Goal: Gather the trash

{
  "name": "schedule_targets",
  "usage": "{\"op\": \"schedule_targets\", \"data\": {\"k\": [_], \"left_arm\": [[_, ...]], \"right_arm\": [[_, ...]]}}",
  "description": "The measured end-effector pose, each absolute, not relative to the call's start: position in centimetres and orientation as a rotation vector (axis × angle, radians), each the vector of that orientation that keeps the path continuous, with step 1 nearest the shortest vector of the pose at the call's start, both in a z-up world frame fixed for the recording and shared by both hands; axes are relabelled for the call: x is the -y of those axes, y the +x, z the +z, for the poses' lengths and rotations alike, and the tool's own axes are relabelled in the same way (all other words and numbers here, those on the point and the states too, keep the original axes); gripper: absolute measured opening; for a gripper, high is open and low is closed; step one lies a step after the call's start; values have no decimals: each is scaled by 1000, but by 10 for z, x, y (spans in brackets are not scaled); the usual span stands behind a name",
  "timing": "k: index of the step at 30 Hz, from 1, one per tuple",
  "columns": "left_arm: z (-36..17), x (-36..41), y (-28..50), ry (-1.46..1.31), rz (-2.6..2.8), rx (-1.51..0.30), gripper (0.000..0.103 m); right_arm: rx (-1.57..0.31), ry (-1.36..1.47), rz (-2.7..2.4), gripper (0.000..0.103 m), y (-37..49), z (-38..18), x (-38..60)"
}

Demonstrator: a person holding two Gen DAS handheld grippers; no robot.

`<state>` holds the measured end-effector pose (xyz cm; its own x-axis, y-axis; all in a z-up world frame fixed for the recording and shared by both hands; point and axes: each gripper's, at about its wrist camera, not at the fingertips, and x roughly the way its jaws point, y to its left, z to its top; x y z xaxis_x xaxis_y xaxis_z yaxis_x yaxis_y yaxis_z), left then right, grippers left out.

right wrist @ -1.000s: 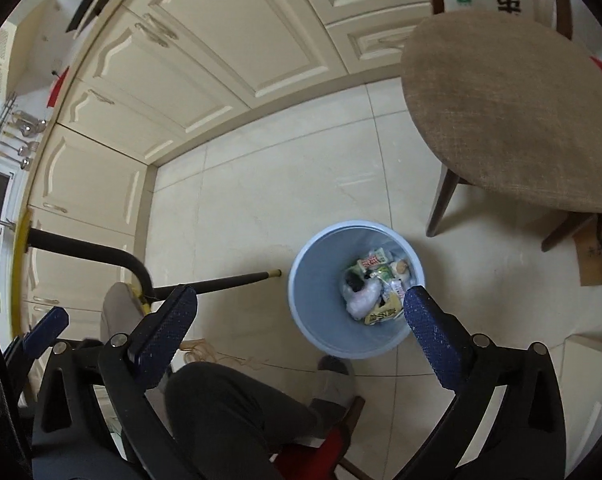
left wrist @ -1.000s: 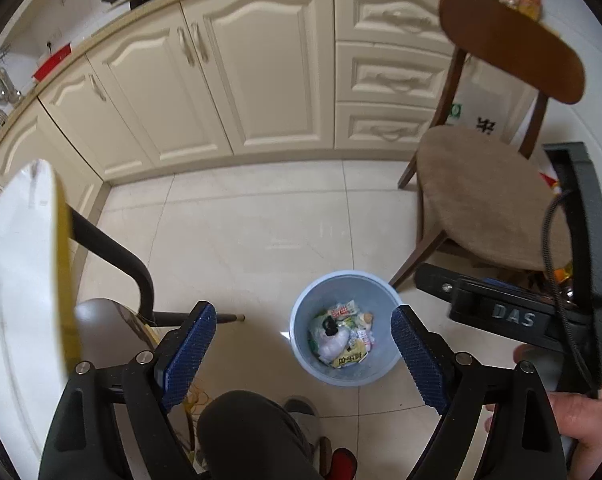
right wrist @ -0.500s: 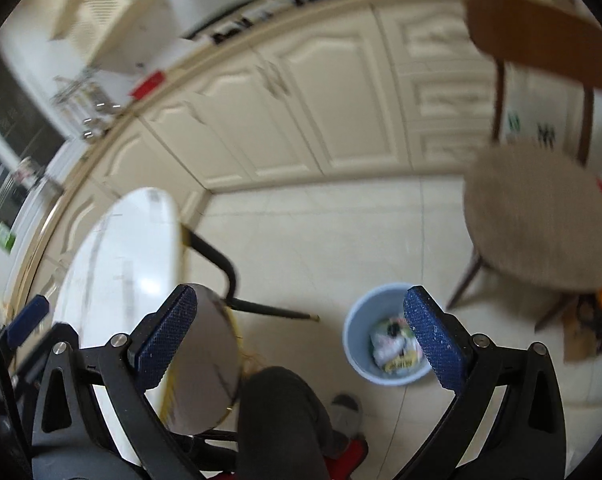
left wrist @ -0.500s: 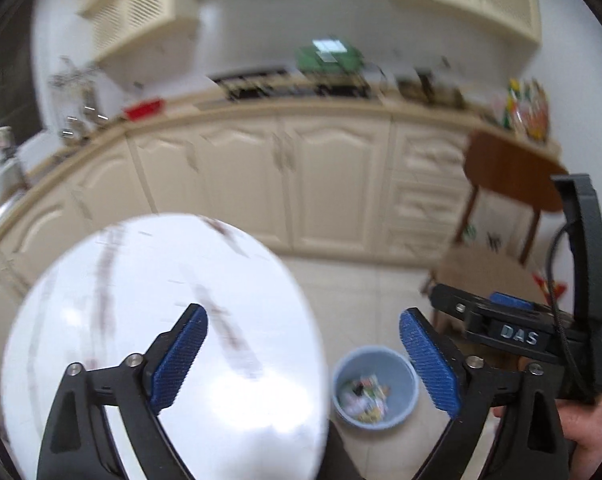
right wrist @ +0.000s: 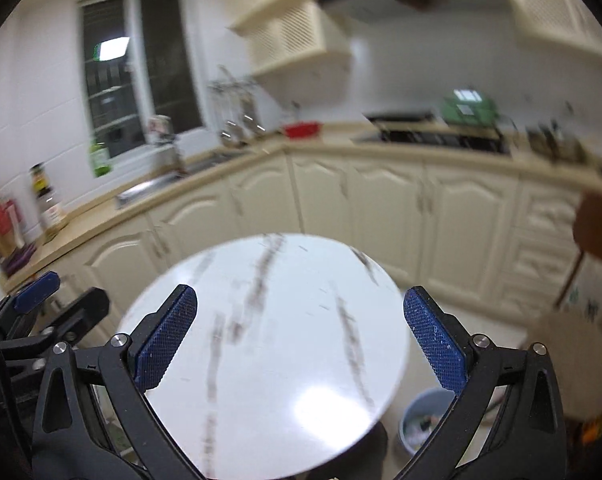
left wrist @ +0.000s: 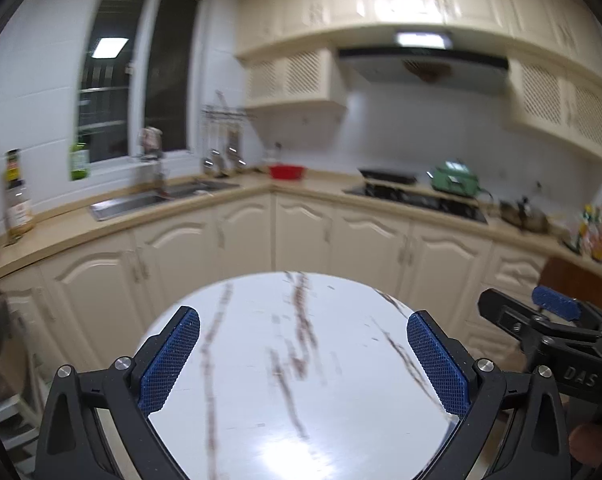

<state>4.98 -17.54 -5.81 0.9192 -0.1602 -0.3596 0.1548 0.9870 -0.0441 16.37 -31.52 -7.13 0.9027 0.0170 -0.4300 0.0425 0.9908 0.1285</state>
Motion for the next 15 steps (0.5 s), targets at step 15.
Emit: {"op": "schedule_targets", "data": {"k": [15], "left_arm": [[-71,180,-118,12,8,-171,102]], "right_arm": [[-244,20,-33,103,82,-18,225]]}}
